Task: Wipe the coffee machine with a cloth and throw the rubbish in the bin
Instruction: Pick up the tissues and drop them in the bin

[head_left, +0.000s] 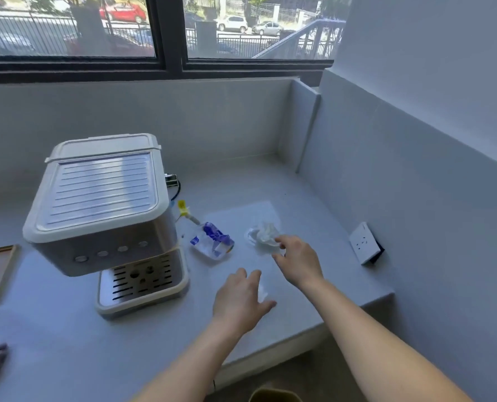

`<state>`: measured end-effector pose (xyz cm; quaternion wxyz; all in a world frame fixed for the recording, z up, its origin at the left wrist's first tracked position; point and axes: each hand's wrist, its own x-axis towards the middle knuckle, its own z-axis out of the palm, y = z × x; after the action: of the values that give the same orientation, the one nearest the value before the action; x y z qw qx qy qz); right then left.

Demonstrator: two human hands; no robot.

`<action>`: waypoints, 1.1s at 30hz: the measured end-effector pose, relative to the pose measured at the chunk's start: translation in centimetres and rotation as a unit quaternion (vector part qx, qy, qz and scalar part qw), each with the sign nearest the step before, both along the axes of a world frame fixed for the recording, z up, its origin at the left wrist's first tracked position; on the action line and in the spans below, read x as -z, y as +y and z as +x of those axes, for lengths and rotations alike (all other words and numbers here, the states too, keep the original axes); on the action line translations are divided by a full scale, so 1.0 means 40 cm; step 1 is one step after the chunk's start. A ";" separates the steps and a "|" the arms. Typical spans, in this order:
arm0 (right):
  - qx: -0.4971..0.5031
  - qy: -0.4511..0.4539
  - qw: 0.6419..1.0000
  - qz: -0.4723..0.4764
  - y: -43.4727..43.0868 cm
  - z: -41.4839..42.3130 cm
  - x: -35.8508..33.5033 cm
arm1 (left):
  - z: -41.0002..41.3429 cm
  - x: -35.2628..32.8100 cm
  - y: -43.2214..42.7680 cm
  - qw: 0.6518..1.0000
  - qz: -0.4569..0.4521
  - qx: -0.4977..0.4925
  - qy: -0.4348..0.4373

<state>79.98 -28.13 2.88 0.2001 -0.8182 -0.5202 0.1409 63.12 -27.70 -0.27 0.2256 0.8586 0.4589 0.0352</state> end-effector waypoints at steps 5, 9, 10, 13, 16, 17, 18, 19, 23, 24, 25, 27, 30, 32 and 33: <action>-0.006 -0.010 0.999 -0.039 0.126 0.040 0.025 | 0.045 0.043 0.059 0.997 -0.013 0.043 0.059; -0.025 -0.039 0.993 -0.107 0.178 0.046 0.048 | 0.038 0.054 0.085 0.995 -0.009 0.074 0.070; -0.028 -0.047 0.992 -0.116 0.189 0.048 0.057 | 0.036 0.057 0.094 0.995 -0.012 0.077 0.070; -0.031 -0.049 0.990 -0.127 0.209 0.048 0.082 | 0.028 0.061 0.119 0.996 -0.022 0.061 0.061; -0.020 -0.038 0.993 -0.111 0.220 0.050 0.104 | 0.027 0.060 0.145 0.998 -0.029 0.035 0.035; -0.011 -0.031 0.995 -0.099 0.223 0.051 0.108 | 0.027 0.060 0.155 0.999 -0.030 0.025 0.023; -0.001 -0.025 0.996 -0.083 0.223 0.053 0.108 | 0.027 0.060 0.165 0.999 -0.030 0.013 0.009; 0.008 -0.021 0.998 -0.067 0.223 0.054 0.106 | 0.025 0.060 0.173 1.000 -0.029 0.001 -0.003; 0.020 -0.029 0.999 -0.023 0.203 0.057 0.095 | 0.019 0.055 0.192 1.000 -0.017 -0.015 -0.008; 0.019 -0.030 0.999 -0.019 0.193 0.059 0.092 | 0.020 0.051 0.193 1.000 -0.015 -0.017 -0.008; 0.018 -0.030 0.999 -0.017 0.182 0.062 0.089 | 0.021 0.048 0.194 1.000 -0.014 -0.020 -0.011; 0.015 -0.030 0.999 -0.018 0.157 0.069 0.081 | 0.026 0.041 0.193 0.999 -0.014 -0.028 -0.017; 0.007 -0.031 0.999 -0.015 0.115 0.080 0.069 | 0.035 0.026 0.179 0.999 -0.006 -0.033 -0.017; 0.008 -0.027 1.000 -0.010 0.084 0.086 0.058 | 0.040 0.016 0.160 0.999 0.003 -0.040 -0.021; 0.008 -0.024 1.000 -0.007 0.066 0.090 0.052 | 0.042 0.010 0.148 0.999 0.006 -0.044 -0.024</action>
<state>83.57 -25.48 0.80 0.1824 -0.8269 -0.5175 0.1233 64.78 -21.77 -0.68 0.2297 0.8379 0.4905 0.0679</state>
